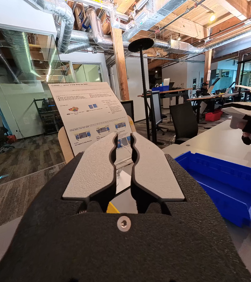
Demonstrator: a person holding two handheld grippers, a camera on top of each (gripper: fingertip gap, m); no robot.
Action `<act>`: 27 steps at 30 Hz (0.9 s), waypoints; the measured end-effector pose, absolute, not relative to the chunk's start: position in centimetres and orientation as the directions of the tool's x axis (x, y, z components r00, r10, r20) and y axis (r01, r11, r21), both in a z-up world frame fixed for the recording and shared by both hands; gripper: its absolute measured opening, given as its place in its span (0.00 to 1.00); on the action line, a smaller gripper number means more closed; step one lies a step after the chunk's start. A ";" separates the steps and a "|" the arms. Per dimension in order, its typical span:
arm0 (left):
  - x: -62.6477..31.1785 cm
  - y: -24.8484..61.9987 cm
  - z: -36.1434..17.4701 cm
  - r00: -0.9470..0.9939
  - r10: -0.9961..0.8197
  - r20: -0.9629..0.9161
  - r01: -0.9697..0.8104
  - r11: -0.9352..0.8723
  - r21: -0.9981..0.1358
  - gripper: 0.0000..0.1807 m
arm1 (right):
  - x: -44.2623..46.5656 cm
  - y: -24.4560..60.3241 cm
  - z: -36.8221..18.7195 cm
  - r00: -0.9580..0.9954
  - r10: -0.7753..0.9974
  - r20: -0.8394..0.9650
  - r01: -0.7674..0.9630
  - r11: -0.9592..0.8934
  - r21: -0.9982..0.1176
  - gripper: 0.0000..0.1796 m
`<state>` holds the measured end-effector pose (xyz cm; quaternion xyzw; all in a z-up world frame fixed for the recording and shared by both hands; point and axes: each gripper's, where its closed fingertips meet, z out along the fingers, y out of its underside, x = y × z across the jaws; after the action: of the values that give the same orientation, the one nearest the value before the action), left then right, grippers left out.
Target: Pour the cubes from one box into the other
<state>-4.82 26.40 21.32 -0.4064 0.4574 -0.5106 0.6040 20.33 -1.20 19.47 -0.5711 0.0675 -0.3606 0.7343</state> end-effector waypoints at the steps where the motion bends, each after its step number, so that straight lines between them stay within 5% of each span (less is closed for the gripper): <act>1: -4.8 26.5 21.3 0.061 -0.989 -0.136 0.241 0.147 -0.959 0.08 | 20.3 -1.3 19.5 0.736 -0.605 0.306 0.449 0.097 -0.888 0.14; 16: -3.9 30.7 19.4 0.299 -0.936 -0.188 0.110 0.229 -0.967 0.16 | 22.3 -1.8 18.4 0.727 -0.640 0.248 0.370 0.060 -0.927 0.14; 27: -2.2 36.0 15.0 0.529 -0.773 -0.350 -0.205 0.283 -0.937 0.22 | 23.2 -1.5 17.2 0.767 -0.611 0.195 0.285 0.052 -0.957 0.15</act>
<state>-2.22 35.97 14.97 -0.5600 0.4369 -0.2116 0.6713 23.25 -1.54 17.22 -0.6128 0.1330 -0.3142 0.7128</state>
